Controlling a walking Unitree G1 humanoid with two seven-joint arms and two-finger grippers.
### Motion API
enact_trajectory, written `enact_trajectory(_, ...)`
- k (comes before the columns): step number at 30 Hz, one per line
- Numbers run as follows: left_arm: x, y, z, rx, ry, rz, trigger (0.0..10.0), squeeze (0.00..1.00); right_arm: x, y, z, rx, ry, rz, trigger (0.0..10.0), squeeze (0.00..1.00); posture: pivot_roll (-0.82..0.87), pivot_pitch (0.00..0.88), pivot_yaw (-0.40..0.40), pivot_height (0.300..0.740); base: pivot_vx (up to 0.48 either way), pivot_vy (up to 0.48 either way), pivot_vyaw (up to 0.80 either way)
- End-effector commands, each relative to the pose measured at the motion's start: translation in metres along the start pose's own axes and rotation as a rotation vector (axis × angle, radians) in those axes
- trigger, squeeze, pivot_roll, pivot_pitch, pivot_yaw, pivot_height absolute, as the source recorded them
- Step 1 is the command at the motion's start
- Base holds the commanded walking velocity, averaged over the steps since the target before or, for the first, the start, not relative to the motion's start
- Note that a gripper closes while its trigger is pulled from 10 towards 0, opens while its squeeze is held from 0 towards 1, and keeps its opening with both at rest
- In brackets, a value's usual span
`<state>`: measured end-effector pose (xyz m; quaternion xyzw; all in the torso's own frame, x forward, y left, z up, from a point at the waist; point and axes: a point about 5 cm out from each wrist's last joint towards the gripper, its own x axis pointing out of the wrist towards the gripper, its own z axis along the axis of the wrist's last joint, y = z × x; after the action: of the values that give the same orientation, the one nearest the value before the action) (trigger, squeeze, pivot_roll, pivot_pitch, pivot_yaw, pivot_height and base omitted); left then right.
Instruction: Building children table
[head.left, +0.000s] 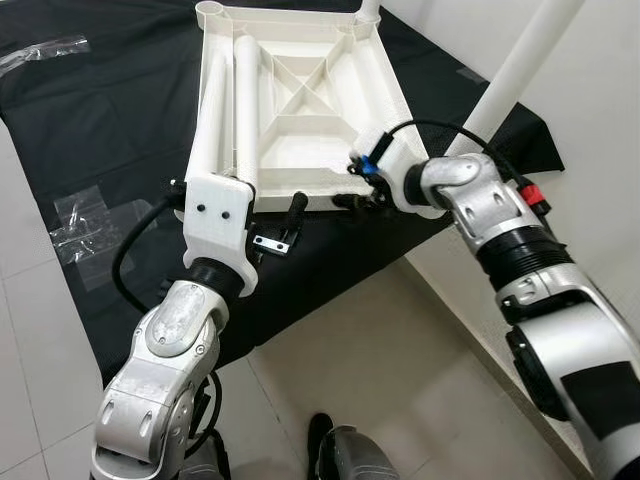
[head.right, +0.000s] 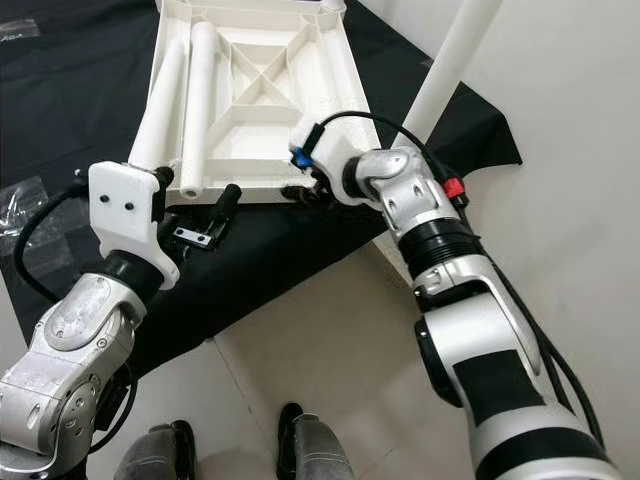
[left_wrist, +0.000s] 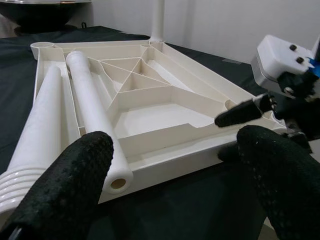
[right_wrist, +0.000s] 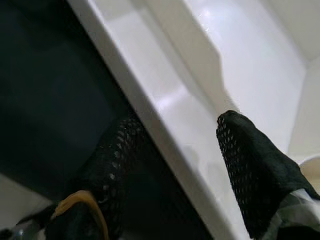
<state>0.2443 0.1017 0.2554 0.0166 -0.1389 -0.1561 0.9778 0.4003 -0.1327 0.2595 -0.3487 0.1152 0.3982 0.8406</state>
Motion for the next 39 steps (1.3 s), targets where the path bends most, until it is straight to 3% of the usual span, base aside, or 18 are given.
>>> enact_trajectory(1, -0.001, -0.003, -0.001, -0.011, 0.007, -0.019, 10.0, 0.0, -0.002, 0.0, -0.015, 0.002, 0.073, 0.018, 10.0, 0.0, 0.04, 0.222, -0.135, 0.74, 0.0, 0.0, 0.0)
enact_trajectory(5, -0.002, -0.003, -0.001, -0.01, 0.008, -0.018, 10.0, 0.0, -0.004, -0.005, -0.025, -0.022, 0.129, -0.027, 10.0, 0.0, 0.04, 0.222, -0.135, 0.74, 0.0, 0.0, 0.0)
enact_trajectory(8, -0.003, -0.004, -0.001, -0.004, 0.01, -0.018, 10.0, 0.0, -0.007, -0.013, -0.041, -0.131, 0.256, -0.13, 10.0, 0.0, 0.04, 0.223, -0.135, 0.74, 0.0, 0.0, 0.0)
enact_trajectory(14, -0.003, -0.004, -0.001, -0.004, 0.009, -0.017, 10.0, 0.0, -0.012, -0.019, -0.048, -0.148, 0.301, -0.186, 10.0, 0.0, 0.04, 0.223, -0.137, 0.74, 0.0, 0.0, 0.0)
enact_trajectory(16, -0.004, -0.003, 0.0, -0.001, 0.009, -0.015, 10.0, 0.0, -0.02, -0.026, -0.053, -0.128, 0.321, -0.238, 10.0, 0.0, 0.04, 0.225, -0.138, 0.74, 0.0, 0.0, 0.0)
enact_trajectory(17, -0.004, -0.003, 0.0, 0.003, 0.008, -0.011, 10.0, 0.0, -0.038, -0.041, -0.067, -0.111, 0.382, -0.372, 10.0, 0.0, 0.04, 0.223, -0.14, 0.74, 0.0, 0.0, 0.0)
enact_trajectory(22, -0.004, -0.002, 0.001, 0.007, 0.003, -0.005, 10.0, 0.0, -0.072, -0.063, -0.087, -0.198, 0.543, -0.602, 10.0, 0.0, 0.04, 0.221, -0.144, 0.74, 0.0, 0.0, 0.0)
enact_trajectory(32, -0.004, -0.001, 0.002, 0.01, -0.001, -0.003, 10.0, 0.0, -0.09, -0.075, -0.088, -0.297, 0.598, -0.767, 10.0, 0.0, 0.04, 0.216, -0.141, 0.74, 0.0, 0.0, 0.0)
enact_trajectory(34, -0.003, -0.001, 0.002, 0.014, -0.002, -0.003, 10.0, 0.0, -0.089, -0.078, -0.079, -0.278, 0.54, -0.808, 10.0, 0.0, 0.05, 0.213, -0.14, 0.74, 0.0, 0.0, 0.0)
enact_trajectory(35, -0.003, -0.001, 0.002, 0.015, -0.001, -0.003, 10.0, 0.0, -0.079, -0.076, -0.068, -0.134, 0.414, -0.78, 10.0, 0.0, 0.05, 0.209, -0.138, 0.74, 0.0, 0.0, 0.0)
enact_trajectory(36, -0.003, -0.001, 0.002, 0.015, -0.001, -0.003, 10.0, 0.0, -0.079, -0.076, -0.068, -0.134, 0.414, -0.78, 10.0, 0.0, 0.05, 0.209, -0.138, 0.74, 0.0, 0.0, 0.0)
enact_trajectory(38, -0.003, -0.001, 0.002, 0.02, -0.001, -0.007, 10.0, 0.0, -0.059, -0.074, -0.024, 0.163, 0.054, -0.639, 10.0, 0.0, 0.05, 0.207, -0.136, 0.74, 0.0, 0.0, 0.0)
enact_trajectory(39, -0.003, -0.001, 0.002, 0.02, -0.001, -0.007, 10.0, 0.0, -0.059, -0.074, -0.024, 0.163, 0.054, -0.639, 10.0, 0.0, 0.05, 0.207, -0.136, 0.74, 0.0, 0.0, 0.0)
